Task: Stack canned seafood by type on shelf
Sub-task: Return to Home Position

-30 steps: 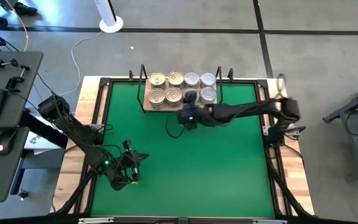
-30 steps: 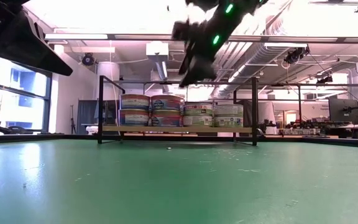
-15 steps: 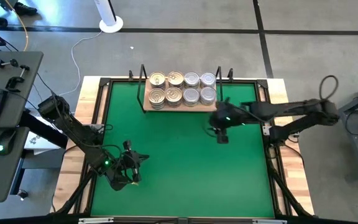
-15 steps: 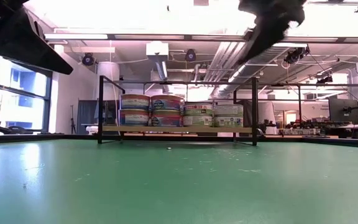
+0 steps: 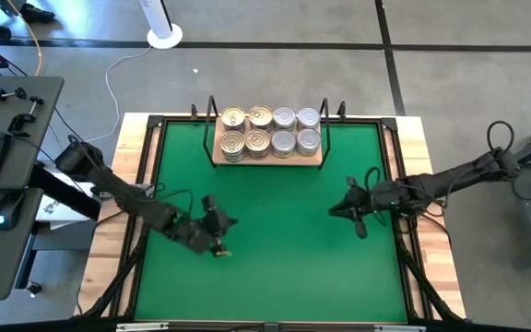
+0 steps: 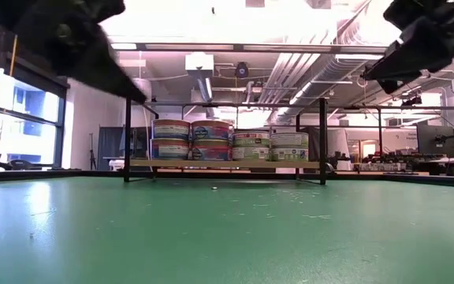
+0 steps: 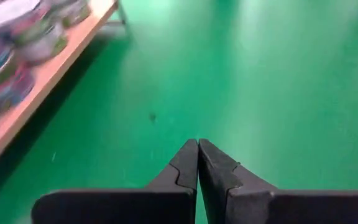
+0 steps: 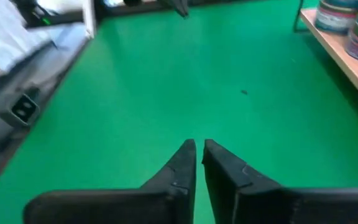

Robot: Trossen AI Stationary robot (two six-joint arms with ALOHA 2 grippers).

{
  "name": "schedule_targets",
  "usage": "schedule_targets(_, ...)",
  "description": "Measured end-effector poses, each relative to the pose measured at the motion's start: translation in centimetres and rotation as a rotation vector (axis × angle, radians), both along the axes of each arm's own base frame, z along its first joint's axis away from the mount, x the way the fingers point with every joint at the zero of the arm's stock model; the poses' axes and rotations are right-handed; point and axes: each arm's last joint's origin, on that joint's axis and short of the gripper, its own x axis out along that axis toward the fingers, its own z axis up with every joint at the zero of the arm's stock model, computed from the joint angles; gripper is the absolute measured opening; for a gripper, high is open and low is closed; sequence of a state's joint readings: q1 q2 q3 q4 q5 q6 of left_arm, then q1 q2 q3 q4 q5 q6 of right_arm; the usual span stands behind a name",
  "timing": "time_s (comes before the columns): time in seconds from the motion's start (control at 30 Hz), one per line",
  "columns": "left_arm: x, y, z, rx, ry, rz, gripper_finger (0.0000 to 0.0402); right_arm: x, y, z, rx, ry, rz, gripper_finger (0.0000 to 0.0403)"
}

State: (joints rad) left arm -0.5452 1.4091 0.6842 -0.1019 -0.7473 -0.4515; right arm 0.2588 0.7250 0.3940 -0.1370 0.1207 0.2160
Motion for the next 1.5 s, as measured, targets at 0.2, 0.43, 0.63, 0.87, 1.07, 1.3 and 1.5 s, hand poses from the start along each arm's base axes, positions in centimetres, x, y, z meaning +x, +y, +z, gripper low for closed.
schedule_targets(0.2,1.8,4.4,2.6,0.043,-0.063,-0.026,0.0000,-1.3,0.6,-1.8,0.033,-0.171,0.068,0.0003)
schedule_targets(0.43,-3.8,9.2,3.5,-0.084,-0.340,-0.114,0.0000,-2.1,0.9,-3.3,0.070,-0.337,0.105,0.0002)
schedule_targets(0.63,-9.7,10.5,2.3,-0.123,-0.450,-0.160,0.0000,-2.4,0.8,-3.7,0.092,-0.414,0.137,0.0002)
schedule_targets(0.87,-14.8,11.4,3.3,-0.134,-0.578,-0.144,0.0000,-2.3,0.6,-3.4,0.107,-0.448,0.132,0.0002)
schedule_targets(1.07,-15.0,11.0,2.7,-0.154,-0.597,-0.224,0.0000,-2.4,0.5,-3.5,0.149,-0.479,0.153,0.0002)
schedule_targets(1.3,-14.2,10.8,0.4,-0.163,-0.644,-0.267,0.0000,-2.8,0.4,-3.7,0.164,-0.527,0.160,0.0002)
schedule_targets(1.5,-13.9,10.7,-0.6,-0.154,-0.646,-0.272,0.0000,-2.9,-0.4,-3.3,0.071,-0.581,0.141,0.0001)
